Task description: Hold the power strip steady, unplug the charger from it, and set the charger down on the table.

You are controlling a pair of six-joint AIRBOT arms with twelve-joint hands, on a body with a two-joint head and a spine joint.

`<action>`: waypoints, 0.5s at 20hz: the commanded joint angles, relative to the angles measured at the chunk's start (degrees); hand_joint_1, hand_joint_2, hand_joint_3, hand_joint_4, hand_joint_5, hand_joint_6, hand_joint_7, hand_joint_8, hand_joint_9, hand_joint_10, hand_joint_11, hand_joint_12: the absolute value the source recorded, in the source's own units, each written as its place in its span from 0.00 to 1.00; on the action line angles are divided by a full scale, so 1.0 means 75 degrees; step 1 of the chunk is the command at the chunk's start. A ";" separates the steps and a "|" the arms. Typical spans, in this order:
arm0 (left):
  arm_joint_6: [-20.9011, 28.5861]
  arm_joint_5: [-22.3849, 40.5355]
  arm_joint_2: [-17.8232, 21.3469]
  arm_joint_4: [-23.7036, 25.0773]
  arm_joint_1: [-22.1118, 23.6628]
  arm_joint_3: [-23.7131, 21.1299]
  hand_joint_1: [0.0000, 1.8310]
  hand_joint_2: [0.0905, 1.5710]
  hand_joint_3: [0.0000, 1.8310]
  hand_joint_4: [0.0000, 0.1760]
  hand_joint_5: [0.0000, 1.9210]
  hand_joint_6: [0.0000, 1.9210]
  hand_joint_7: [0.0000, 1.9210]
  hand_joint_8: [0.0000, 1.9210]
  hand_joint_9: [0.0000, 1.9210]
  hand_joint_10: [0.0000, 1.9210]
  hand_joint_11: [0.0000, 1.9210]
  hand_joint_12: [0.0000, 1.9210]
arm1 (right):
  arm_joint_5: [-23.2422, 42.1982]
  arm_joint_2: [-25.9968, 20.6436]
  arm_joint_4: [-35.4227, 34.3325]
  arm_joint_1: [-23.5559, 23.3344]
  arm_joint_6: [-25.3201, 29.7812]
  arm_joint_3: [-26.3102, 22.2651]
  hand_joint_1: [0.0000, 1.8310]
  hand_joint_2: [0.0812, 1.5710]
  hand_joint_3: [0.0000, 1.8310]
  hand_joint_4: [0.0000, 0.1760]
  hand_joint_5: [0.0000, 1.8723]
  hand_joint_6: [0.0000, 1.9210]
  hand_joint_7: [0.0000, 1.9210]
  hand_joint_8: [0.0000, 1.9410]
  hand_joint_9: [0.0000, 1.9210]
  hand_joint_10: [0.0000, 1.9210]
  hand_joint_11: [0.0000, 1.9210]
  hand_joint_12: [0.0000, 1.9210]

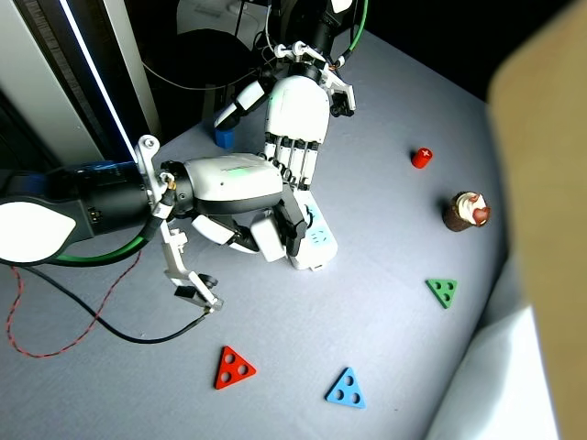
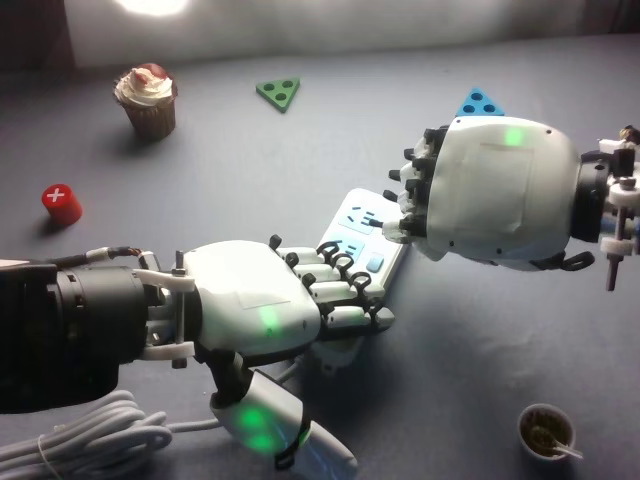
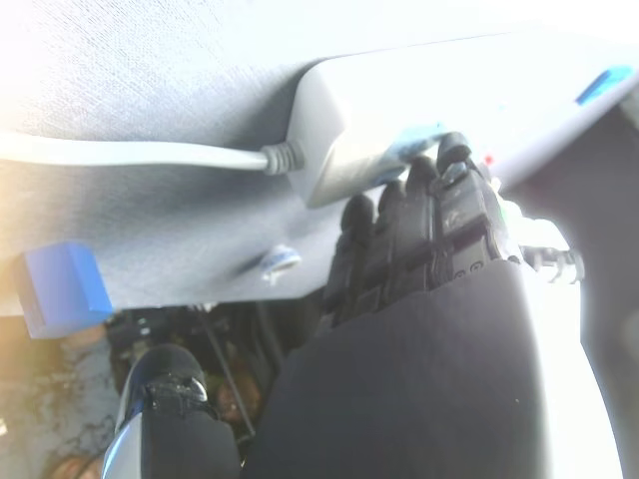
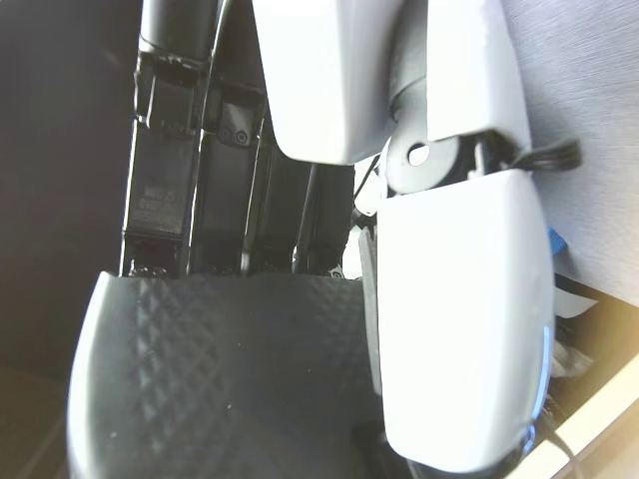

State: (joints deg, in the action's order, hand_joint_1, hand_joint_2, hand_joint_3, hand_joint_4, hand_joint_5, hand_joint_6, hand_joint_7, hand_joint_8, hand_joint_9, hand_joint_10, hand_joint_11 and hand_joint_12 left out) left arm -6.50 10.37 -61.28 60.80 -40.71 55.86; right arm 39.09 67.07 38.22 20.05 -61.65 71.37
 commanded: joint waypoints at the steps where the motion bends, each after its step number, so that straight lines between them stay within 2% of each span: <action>1: 0.0095 -0.0015 -0.0093 0.0042 -0.0078 -0.0075 0.00 0.56 0.00 0.00 0.04 0.00 0.05 0.00 0.05 0.00 0.06 0.01 | 0.0710 -0.0054 -0.0215 -0.0001 -0.0091 0.0004 0.76 0.64 0.00 0.00 0.54 0.43 0.62 0.26 0.60 0.47 0.59 0.33; 6: 0.0095 -0.0038 -0.0093 0.0038 -0.0034 -0.0097 0.00 0.57 0.00 0.00 0.03 0.00 0.05 0.00 0.05 0.00 0.06 0.00 | 0.0574 -0.0025 -0.0216 0.0160 -0.0092 -0.0002 0.76 0.64 0.00 0.00 0.53 0.46 0.64 0.23 0.61 0.46 0.55 0.30; 8: 0.0095 -0.0038 -0.0077 0.0041 -0.0029 -0.0109 0.00 0.56 0.00 0.00 0.04 0.00 0.05 0.00 0.05 0.00 0.07 0.01 | 0.0586 -0.0025 -0.0228 0.0170 -0.0093 0.0002 0.76 0.67 0.00 0.00 0.48 0.55 0.58 0.32 0.55 0.54 0.54 0.29; 9: 0.0095 -0.0038 -0.0066 0.0042 -0.0029 -0.0118 0.00 0.56 0.00 0.00 0.04 0.00 0.05 0.00 0.05 0.00 0.06 0.01 | 0.0602 -0.0025 -0.0244 0.0170 -0.0093 0.0001 0.76 0.66 0.00 0.00 0.49 0.52 0.60 0.29 0.57 0.52 0.54 0.28; 10: 0.0095 -0.0038 -0.0056 0.0044 -0.0029 -0.0127 0.00 0.56 0.00 0.00 0.04 0.00 0.05 0.00 0.05 0.00 0.06 0.00 | 0.0602 -0.0025 -0.0276 0.0170 -0.0093 -0.0008 0.69 0.67 0.00 0.00 0.50 0.54 0.60 0.34 0.55 0.21 0.52 0.27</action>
State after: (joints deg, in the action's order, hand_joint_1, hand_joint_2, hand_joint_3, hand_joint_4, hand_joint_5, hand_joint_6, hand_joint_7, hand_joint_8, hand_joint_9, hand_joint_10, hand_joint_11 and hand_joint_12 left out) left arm -6.42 9.78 -61.25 60.86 -40.34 55.55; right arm 37.45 67.48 37.74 21.69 -61.67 71.46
